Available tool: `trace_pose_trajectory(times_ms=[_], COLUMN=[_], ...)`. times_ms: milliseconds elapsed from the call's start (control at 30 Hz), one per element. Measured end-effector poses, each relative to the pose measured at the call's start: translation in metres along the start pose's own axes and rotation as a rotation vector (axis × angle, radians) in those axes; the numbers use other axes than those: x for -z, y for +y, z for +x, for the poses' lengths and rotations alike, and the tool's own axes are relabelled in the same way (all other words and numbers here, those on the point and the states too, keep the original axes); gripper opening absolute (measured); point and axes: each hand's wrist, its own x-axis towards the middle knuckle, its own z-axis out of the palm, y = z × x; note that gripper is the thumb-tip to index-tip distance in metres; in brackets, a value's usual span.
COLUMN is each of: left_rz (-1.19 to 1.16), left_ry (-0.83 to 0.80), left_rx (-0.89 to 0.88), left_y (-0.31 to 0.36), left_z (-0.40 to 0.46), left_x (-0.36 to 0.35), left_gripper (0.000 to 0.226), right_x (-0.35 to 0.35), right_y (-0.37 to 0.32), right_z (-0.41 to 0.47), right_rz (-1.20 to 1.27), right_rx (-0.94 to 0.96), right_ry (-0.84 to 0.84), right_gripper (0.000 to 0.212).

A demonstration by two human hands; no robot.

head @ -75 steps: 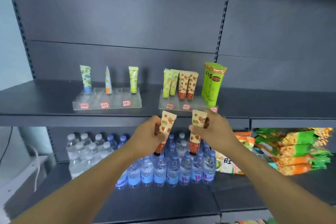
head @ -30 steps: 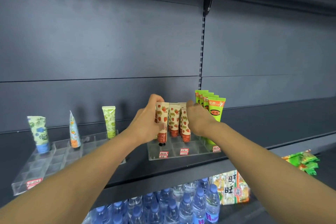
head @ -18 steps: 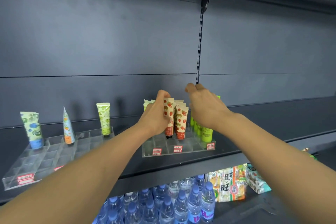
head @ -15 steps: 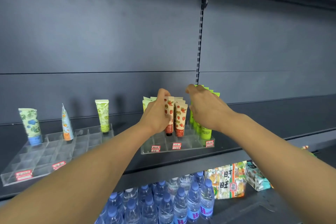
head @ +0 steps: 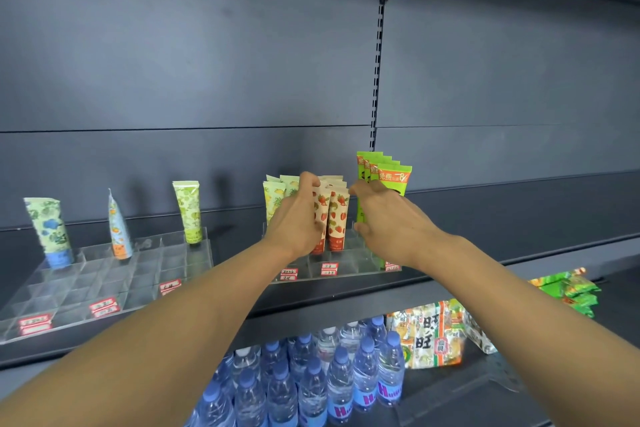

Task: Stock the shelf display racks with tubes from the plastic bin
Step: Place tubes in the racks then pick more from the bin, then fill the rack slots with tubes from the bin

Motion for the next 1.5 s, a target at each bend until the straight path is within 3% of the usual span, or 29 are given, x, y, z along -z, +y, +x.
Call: trace_pose_trajectory(times_ms=[433,733,1067,1300,1500], left_rz=[-0.017,0.164,0.238,0.269,0.162], left_ry=[-0.013,-0.072,-0.131,-0.258,-0.504], left_rx=[0.087,0.18,0.247,0.285,0.391], left_y=[0.004,0.017,0.023,0.011,-0.042], left_z=[-0.006,-0.042,-0.152,-0.226,-0.295], left_x=[0.003,0.043,0.065,0.024,-0.048], left_gripper=[0.068,0.038,0.012,0.015,0.021], right_x=[0.005,0.01,-0.021,-0.092,-0.174], right_y=[0.006,-0.002,-0.034,-0.047,-0.045], right_z=[-0.008,-0.031,-0.085,-0.147,-0.217], right_rz=[0.018,0.055,0.151,0.27,0.271], right_rx=[0.008,0.065,0.24,0.187,0.05], right_ry=[0.018,0.017,-0.058,-0.225,-0.515], right_gripper=[0.046,0.044,0.042,0.033,0.04])
